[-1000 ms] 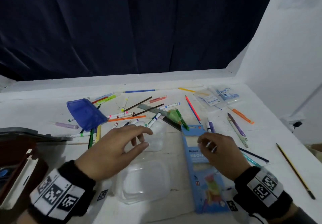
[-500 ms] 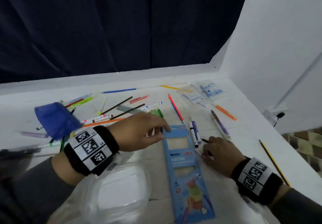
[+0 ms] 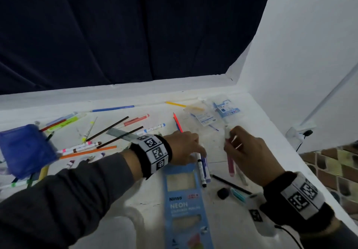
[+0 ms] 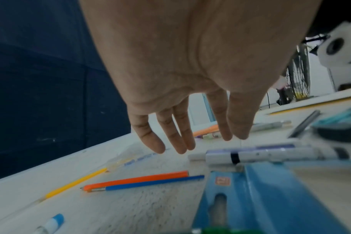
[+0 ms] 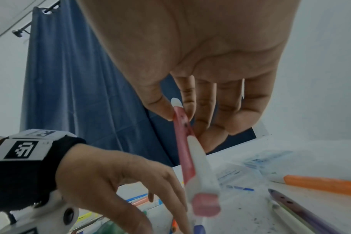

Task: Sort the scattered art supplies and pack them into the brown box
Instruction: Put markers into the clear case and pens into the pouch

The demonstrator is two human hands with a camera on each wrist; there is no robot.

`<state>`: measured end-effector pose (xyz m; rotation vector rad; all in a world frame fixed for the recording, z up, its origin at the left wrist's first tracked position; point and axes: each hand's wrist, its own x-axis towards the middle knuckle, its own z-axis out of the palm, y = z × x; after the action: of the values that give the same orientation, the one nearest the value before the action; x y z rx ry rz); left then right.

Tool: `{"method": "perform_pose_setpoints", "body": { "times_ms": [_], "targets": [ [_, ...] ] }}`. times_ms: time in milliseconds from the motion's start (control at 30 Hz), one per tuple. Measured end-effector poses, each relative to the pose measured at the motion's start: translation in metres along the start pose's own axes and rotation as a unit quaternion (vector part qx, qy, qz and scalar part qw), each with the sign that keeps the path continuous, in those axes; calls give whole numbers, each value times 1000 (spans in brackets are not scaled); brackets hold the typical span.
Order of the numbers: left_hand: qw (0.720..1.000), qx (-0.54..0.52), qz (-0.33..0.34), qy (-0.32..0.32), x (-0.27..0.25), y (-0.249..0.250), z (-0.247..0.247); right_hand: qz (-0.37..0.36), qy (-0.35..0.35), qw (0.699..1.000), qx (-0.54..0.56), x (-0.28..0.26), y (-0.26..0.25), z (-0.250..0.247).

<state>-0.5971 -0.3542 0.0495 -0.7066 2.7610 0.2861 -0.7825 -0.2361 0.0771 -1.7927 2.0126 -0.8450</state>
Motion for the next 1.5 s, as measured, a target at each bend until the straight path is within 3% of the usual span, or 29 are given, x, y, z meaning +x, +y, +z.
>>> {"method": "perform_pose_setpoints", "body": {
  "times_ms": [167,300,633,767,867,967,1100,1167,1333,1500],
  "targets": [
    [994,90,15,-55,35,3,11,9,-25,1000,5,23,19,1],
    [993,113,40,-13,45,5,9,-4,-46,999,-8,41,29,2],
    [992,104,63,-17,32,-8,3,-12,-66,997,31,64,32,11],
    [992,36,62,100,-6,-13,-6,-19,-73,995,70,60,24,10],
    [975,-26,58,215,-47,-19,-7,-25,-76,991,110,52,10,11],
    [955,-96,15,279,-92,-22,-13,-16,-98,969,225,40,-13,11],
    [911,-182,-54,365,-161,-18,-19,-12,-138,925,354,19,-53,18],
    [875,-244,-95,406,-197,-13,-13,-18,-151,911,384,5,-72,27],
    [739,-400,-127,527,-273,4,11,-28,-161,909,384,-28,-99,63],
    [595,-517,-147,597,-324,20,49,-101,-211,939,251,-56,-115,101]
  ]
}}
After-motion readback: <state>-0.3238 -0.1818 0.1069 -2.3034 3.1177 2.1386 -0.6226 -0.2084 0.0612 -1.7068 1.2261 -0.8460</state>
